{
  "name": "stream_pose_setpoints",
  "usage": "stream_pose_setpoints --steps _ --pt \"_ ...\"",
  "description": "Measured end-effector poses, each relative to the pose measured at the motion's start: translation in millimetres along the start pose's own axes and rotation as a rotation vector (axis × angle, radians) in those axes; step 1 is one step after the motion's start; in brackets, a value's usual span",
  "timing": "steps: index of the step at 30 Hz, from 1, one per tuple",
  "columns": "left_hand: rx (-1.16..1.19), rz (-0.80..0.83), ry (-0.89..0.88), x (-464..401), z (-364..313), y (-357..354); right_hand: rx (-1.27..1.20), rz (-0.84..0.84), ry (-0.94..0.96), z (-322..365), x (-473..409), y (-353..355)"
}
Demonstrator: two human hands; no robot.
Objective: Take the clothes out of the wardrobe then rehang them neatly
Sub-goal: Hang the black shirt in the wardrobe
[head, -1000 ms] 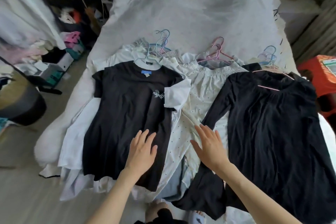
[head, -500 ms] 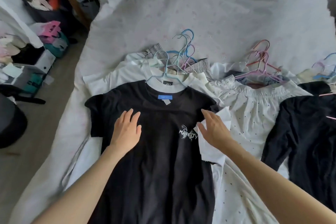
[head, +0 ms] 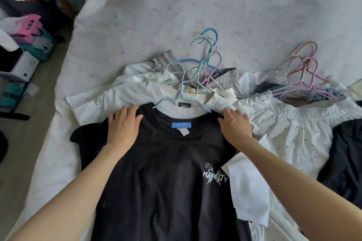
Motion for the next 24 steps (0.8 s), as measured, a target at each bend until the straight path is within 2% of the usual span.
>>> stream_pose_setpoints --steps 5,12,17,20,24 --pt "0.21 0.004 0.083 21 -8 8 -0.389 -0.134 -0.001 -13 22 2" --pt "0.332 -0.108 0.087 85 -44 54 -0.487 -0.228 0.054 -50 105 35" --pt "0.381 -0.213 -0.099 113 -89 116 -0.577 -0.227 -0.041 -98 189 69" --pt "0.432 -0.224 -0.22 125 -124 157 -0.605 -0.312 -0.078 -130 247 96" --pt "0.51 -0.314 -0.297 149 -179 215 -0.633 -0.427 -0.117 -168 330 133"
Point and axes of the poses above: each hand's wrist, its own x-axis away from the middle knuckle, its own y-axis out of the back of the hand, z = x × y, the point moved 3 cm from there along -x, towards the middle knuckle, and after that the axes turned 11 degrees about -x, right-handed, at the moved point
